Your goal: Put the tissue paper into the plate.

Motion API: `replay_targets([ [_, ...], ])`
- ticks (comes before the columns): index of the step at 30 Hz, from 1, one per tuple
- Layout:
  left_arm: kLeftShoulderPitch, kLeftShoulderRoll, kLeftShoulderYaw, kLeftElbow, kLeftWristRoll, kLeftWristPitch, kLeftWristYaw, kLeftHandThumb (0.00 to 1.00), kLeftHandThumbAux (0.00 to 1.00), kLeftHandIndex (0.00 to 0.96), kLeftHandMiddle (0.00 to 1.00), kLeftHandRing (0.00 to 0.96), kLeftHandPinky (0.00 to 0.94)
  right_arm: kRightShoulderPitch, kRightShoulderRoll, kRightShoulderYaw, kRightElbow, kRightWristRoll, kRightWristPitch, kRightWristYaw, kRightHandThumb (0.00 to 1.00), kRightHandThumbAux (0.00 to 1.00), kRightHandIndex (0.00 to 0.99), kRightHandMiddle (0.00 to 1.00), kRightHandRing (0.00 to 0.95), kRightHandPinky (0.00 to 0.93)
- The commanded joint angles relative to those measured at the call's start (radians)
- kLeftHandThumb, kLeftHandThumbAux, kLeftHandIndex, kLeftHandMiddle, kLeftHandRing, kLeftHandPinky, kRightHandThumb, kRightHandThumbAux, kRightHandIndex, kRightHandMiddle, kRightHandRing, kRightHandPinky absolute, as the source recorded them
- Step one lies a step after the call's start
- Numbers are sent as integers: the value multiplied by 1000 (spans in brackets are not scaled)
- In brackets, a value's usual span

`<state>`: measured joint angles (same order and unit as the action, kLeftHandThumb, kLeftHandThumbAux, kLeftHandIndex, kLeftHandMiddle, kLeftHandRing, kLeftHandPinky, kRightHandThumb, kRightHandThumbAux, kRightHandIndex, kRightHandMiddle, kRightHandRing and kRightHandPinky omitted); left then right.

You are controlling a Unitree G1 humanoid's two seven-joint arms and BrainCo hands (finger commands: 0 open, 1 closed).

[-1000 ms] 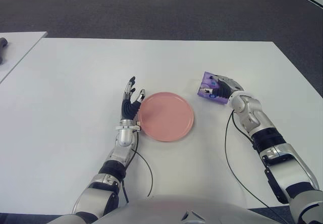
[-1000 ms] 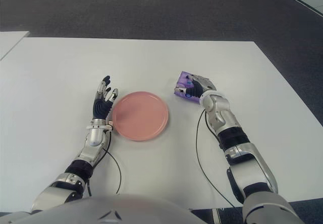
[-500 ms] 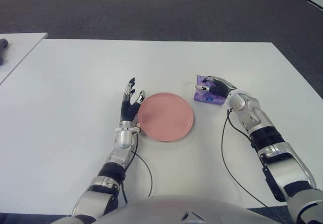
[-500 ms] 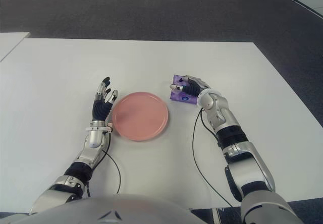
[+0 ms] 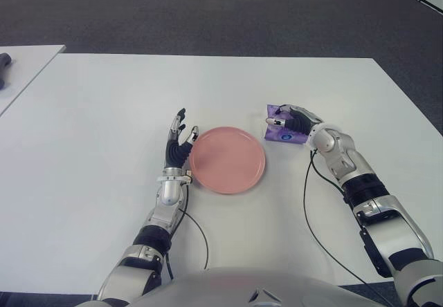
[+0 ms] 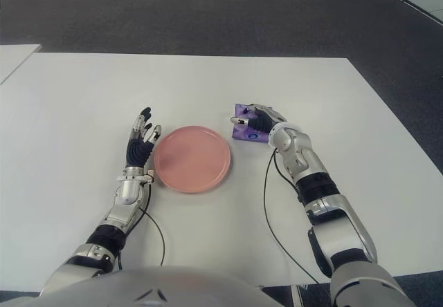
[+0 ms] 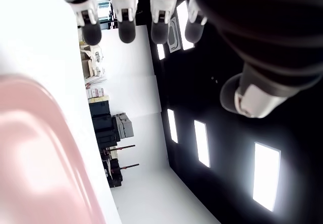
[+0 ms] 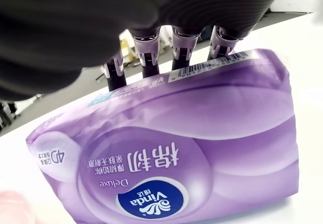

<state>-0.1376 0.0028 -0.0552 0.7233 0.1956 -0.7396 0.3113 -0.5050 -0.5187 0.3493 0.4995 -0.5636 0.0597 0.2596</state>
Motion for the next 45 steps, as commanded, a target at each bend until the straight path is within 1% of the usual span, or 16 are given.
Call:
replay_targets([
  [1, 102, 8, -2, 56, 7, 25, -12, 0, 487, 0, 0, 0, 0, 152, 51, 85, 71, 0, 18, 82, 301, 162, 196, 0, 0, 0],
  [7, 94, 6, -1, 62, 4, 29, -15, 3, 487, 0, 0, 0, 0, 137, 26, 75, 44, -9, 15, 73, 299, 149, 149, 0, 0, 0],
  [10, 94, 5, -1, 56, 2, 39, -18, 7, 482, 0, 0, 0, 0, 134, -2, 62, 8, -34, -23, 1, 285, 148, 133, 0, 0, 0],
  [14, 93, 2, -2, 54, 2, 45, -18, 10, 478, 0, 0, 0, 0, 147, -27, 57, -37, -58, -33, -32, 274, 153, 86, 0, 0, 0],
  [18, 93, -1, -2, 47, 0, 52, -20, 10, 477, 0, 0, 0, 0, 189, -44, 51, -74, -94, -22, -93, 292, 177, 21, 0, 0, 0],
  [22, 94, -4, -2, 40, 2, 55, -19, 9, 477, 0, 0, 0, 0, 222, -61, 40, -126, -104, -9, -94, 306, 192, 5, 0, 0, 0],
  [26, 95, -6, -3, 36, 5, 57, -16, 6, 477, 0, 0, 0, 0, 237, -73, 41, -150, -120, -5, -85, 313, 206, 1, 0, 0, 0],
  [29, 95, -6, -4, 34, 8, 58, -12, 4, 474, 0, 0, 0, 0, 263, -99, 47, -177, -139, -17, -77, 309, 218, 0, 0, 0, 0],
  [32, 94, -5, -2, 40, 7, 58, -11, 2, 472, 0, 0, 0, 0, 293, -127, 57, -179, -153, -48, -85, 303, 220, 0, 0, 0, 0],
  [35, 94, -5, 0, 44, 4, 56, -12, 2, 469, 0, 0, 0, 0, 303, -144, 69, -172, -170, -74, -87, 311, 236, 0, 0, 0, 0],
  [38, 94, -7, 2, 45, -1, 52, -15, 6, 465, 0, 0, 0, 0, 332, -167, 81, -192, -206, -96, -112, 332, 260, 0, 0, 0, 11],
  [41, 95, -8, 3, 44, -2, 47, -15, 9, 465, 0, 0, 0, 0, 362, -183, 80, -232, -235, -100, -131, 354, 284, 0, 0, 0, 23],
  [43, 96, -7, 3, 43, 0, 41, -15, 11, 465, 0, 0, 0, 0, 387, -197, 74, -282, -255, -93, -140, 365, 299, 0, 1, 0, 22],
  [45, 96, -7, 3, 44, 1, 39, -15, 12, 465, 0, 0, 0, 0, 397, -200, 69, -302, -264, -89, -141, 371, 309, 0, 2, 0, 21],
])
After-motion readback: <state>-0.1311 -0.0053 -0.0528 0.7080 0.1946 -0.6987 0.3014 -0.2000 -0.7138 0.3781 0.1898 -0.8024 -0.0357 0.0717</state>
